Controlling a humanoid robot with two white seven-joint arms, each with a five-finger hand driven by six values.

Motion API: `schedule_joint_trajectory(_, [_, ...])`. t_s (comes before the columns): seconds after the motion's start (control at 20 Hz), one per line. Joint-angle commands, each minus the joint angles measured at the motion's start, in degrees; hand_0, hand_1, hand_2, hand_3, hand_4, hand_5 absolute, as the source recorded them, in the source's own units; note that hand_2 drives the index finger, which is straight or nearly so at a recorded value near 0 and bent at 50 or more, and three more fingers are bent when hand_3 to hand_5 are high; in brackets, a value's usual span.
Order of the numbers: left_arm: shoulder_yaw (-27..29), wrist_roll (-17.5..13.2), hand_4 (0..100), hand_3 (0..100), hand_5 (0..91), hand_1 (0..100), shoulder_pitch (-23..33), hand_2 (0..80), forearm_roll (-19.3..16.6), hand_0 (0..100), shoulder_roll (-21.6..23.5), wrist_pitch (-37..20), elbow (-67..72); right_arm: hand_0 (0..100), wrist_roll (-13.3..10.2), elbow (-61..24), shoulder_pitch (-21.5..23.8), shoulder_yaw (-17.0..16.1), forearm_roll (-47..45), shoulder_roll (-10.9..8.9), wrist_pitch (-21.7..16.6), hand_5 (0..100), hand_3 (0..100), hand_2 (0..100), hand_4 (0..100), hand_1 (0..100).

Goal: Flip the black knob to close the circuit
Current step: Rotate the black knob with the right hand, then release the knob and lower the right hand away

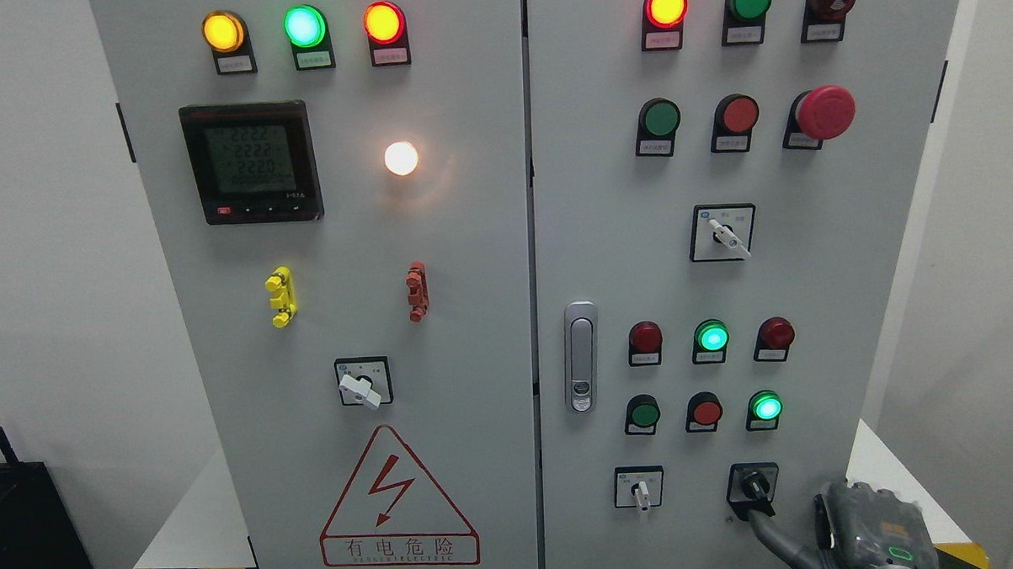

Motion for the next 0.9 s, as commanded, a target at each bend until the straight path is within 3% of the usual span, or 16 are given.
schedule_joint_trajectory(0.0, [0.62,-0.01,3,5,0.0,0,0.01,0.0,0.44,0,-0.03,-0.03,0.0,0,-0.27,-0.35,-0.02,-0.83,-1.25,-0.99,0.48,87,100,89,81,0])
schedule_joint_trajectory(0.4, [0.62,-0.01,3,5,0.0,0,0.01,0.0,0.44,0,-0.03,-0.03,0.0,0,-1.14,-1.14,1.83,0.75,-1.25,0.06,0.48,87,100,89,81,0])
schedule_joint_trajectory(0.55, [0.62,-0.01,3,5,0.0,0,0.01,0.0,0.44,0,-0.03,-0.03,0.0,0,-2.46,-1.32,2.01,2.25,-1.25,0.58,0.48,87,100,89,81,0])
schedule_joint_trajectory(0.65, [0.62,-0.01,2,5,0.0,0,0.01,0.0,0.44,0,-0.03,-0.03,0.0,0,-2.9,-1.32,2.09,2.69,-1.25,1.99,0.4,87,100,88,81,0])
schedule_joint_trajectory(0.85, [0.62,-0.01,3,5,0.0,0,0.01,0.0,0.44,0,0.06,-0.03,0.0,0,-4.75,-1.76,3.76,4.35,-1.34,2.26,0.31,88,100,88,81,0])
